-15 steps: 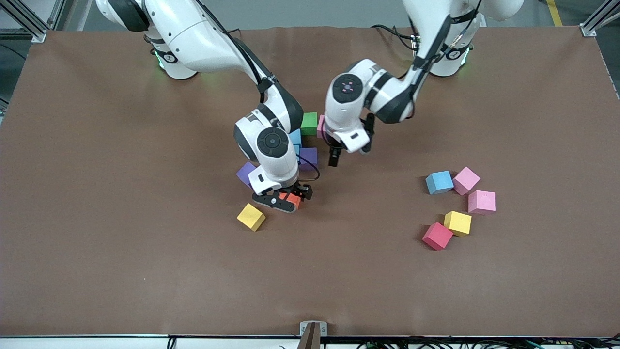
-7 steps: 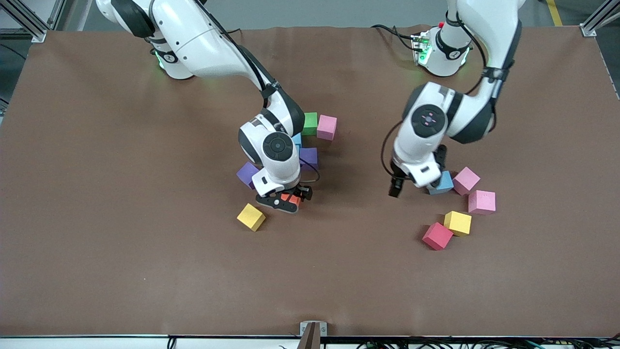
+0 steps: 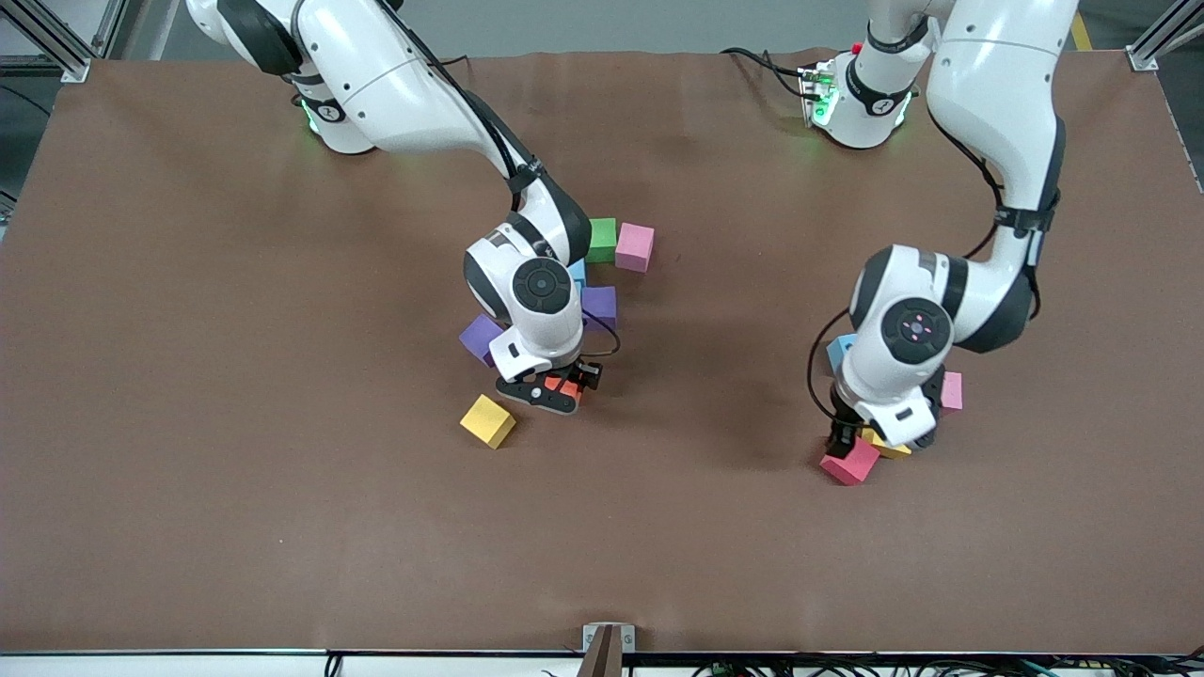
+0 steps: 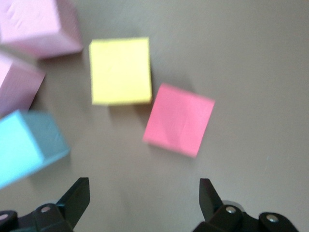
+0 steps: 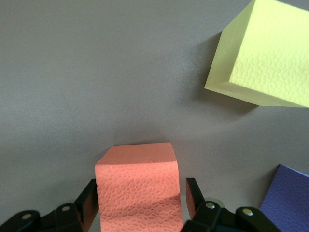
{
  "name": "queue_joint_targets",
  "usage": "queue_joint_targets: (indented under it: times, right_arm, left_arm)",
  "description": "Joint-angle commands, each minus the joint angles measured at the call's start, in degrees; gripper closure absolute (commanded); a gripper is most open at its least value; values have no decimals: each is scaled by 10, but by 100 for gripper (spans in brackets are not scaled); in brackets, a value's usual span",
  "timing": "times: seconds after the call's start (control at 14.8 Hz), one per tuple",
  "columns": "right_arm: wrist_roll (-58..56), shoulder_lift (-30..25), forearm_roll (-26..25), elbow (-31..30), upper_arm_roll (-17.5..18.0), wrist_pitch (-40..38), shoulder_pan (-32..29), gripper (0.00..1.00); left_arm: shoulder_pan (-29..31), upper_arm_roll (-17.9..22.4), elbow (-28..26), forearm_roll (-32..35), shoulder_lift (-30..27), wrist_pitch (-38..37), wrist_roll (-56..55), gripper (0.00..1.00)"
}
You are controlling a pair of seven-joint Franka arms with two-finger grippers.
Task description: Arrange 11 blocks into digit 3
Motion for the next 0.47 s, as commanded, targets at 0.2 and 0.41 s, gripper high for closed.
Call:
queue_joint_targets:
  times: [0.2, 0.41]
  right_arm:
    - [18, 2, -19, 4, -1, 8, 0, 35]
    - [18, 1, -18, 3, -1, 16, 3, 54]
  left_arm:
    - [40, -9, 60, 2, 50, -9, 124, 0]
    - [46, -16, 68, -14, 63, -9, 152, 0]
